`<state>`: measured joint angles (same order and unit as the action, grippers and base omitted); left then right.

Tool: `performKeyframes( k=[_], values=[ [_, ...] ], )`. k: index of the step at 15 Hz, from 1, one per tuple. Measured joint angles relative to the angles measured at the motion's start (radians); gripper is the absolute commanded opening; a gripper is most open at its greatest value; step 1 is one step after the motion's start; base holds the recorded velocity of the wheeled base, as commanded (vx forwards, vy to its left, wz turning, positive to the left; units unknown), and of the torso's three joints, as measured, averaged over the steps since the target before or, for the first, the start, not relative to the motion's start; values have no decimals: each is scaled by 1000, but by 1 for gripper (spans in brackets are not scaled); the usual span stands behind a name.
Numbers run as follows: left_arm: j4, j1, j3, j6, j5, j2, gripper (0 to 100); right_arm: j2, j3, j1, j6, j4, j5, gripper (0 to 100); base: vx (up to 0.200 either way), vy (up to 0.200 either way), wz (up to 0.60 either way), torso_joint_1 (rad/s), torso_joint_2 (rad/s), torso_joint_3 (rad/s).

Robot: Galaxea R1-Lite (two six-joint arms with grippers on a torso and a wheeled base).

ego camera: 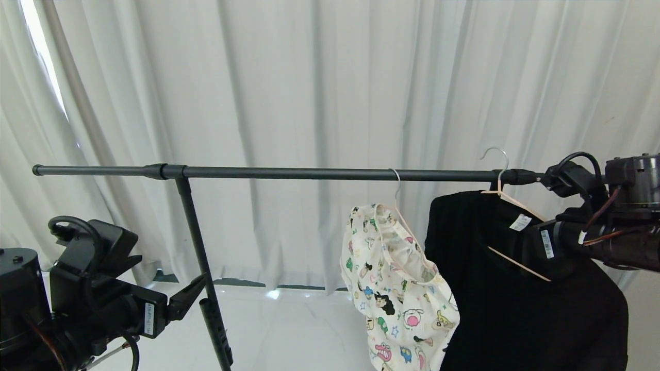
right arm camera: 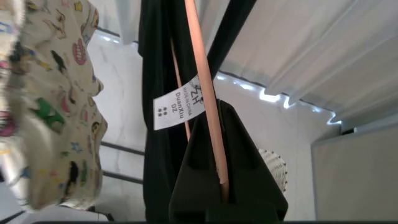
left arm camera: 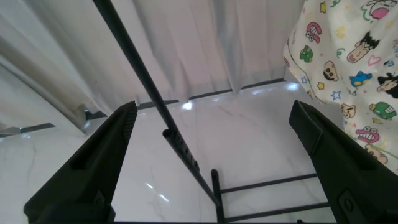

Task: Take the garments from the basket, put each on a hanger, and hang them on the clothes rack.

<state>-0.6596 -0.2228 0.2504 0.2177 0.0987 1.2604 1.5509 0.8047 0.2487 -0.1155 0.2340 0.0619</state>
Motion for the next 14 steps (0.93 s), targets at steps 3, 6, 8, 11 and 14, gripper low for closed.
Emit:
performKeyframes(
  k=[3, 6, 8, 11, 14],
  values=[
    [0, 0, 0, 1, -1, 2, 100, 24, 0, 10, 1, 5, 0, 0, 0, 0, 0, 0, 0, 0],
    [0, 0, 2, 1, 0, 7, 100, 63, 9, 9, 19, 53, 1, 0, 0, 0, 0, 0, 0, 0],
    [0, 0, 15, 4, 1, 22, 100, 109, 51, -3, 24, 60, 0, 0, 0, 0, 0, 0, 0, 0],
    [0, 1, 70, 80, 2, 54, 100, 190, 111, -9, 75, 66, -1, 0, 0, 0, 0, 0, 0, 0],
    [0, 0, 105, 105, 2, 87, 100, 256, 120, -10, 91, 123, -1, 0, 0, 0, 0, 0, 0, 0]
  ],
)
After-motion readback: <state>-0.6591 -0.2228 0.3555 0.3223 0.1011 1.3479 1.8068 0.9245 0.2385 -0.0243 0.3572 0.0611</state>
